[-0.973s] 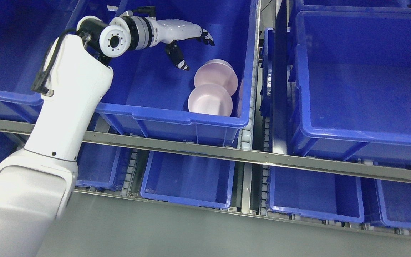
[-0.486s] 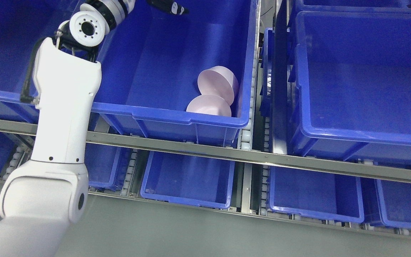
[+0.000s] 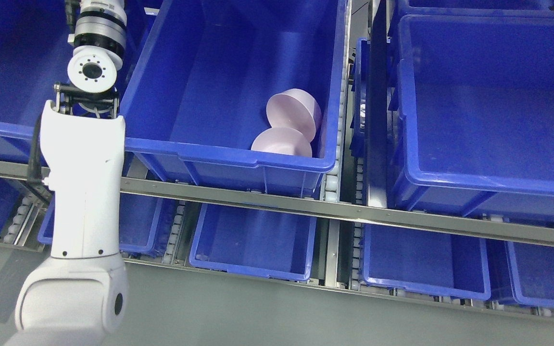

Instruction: Stack pink IKEA bowls on left shelf middle

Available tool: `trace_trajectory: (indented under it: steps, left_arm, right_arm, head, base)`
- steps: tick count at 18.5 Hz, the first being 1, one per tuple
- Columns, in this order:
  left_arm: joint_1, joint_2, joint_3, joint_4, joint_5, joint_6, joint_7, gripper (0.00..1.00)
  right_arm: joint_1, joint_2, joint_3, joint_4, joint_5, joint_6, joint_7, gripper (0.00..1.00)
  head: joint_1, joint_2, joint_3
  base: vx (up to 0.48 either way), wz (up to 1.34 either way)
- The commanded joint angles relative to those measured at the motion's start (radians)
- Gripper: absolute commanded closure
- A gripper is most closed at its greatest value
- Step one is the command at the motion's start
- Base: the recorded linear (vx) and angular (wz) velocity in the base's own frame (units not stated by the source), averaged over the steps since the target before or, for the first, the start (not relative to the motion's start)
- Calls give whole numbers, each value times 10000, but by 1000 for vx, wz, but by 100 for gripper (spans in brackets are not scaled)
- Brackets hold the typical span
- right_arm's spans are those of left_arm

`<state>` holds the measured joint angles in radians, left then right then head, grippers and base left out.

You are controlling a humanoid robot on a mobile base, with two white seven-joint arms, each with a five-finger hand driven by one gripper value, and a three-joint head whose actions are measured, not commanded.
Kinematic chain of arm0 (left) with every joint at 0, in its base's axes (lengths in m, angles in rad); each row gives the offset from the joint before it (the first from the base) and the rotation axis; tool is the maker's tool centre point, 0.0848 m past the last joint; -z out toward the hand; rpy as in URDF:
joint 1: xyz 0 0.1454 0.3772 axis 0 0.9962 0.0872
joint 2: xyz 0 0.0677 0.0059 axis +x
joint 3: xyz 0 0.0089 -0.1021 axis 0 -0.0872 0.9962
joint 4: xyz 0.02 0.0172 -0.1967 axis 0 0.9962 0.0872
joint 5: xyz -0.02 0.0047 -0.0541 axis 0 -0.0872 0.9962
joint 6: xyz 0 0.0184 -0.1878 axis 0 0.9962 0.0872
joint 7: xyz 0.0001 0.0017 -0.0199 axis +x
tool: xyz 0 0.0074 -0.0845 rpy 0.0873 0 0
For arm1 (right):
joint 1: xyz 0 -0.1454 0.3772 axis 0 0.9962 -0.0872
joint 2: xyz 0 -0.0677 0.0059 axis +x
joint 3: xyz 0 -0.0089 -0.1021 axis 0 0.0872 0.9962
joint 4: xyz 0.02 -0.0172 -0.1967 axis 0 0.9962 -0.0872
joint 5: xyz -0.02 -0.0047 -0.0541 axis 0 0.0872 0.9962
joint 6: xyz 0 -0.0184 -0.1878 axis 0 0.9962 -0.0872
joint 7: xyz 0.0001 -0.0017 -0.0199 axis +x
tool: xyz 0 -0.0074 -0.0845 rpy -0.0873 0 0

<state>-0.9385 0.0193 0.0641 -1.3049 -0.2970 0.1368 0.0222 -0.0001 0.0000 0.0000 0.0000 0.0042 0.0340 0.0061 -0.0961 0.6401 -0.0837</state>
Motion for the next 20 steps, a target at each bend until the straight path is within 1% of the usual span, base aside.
trace_trajectory:
  steps: [1,4,6,17,20]
  left_arm:
    - [1421,-19,404,-2671,593,59,913,0]
    - [1776,-19,187,-3164,593,181,837,0]
    - [1960,-19,172,-3455,593,242,547,0]
    - [2083,-19,65,-3472,593,243,438,0]
    - [2083,-19,-179,-3472,593,228,453,0]
  right_arm:
    - [292,-174,-123,-337,-42,-3,1,0]
    - [292,-174,-108,-337,-42,-3,1,0]
    - [292,-174,-107,-337,-42,13,1,0]
    - [292,-174,-123,-337,-42,-2,1,0]
    - [292,-174,-107,-337,-42,13,1,0]
  head:
    - [0,0,0]
    - [0,0,0]
    - [0,0,0]
    - [0,0,0]
    - [0,0,0]
  base:
    - [0,0]
    - [0,0]
    - [0,0]
    - [0,0]
    - [0,0]
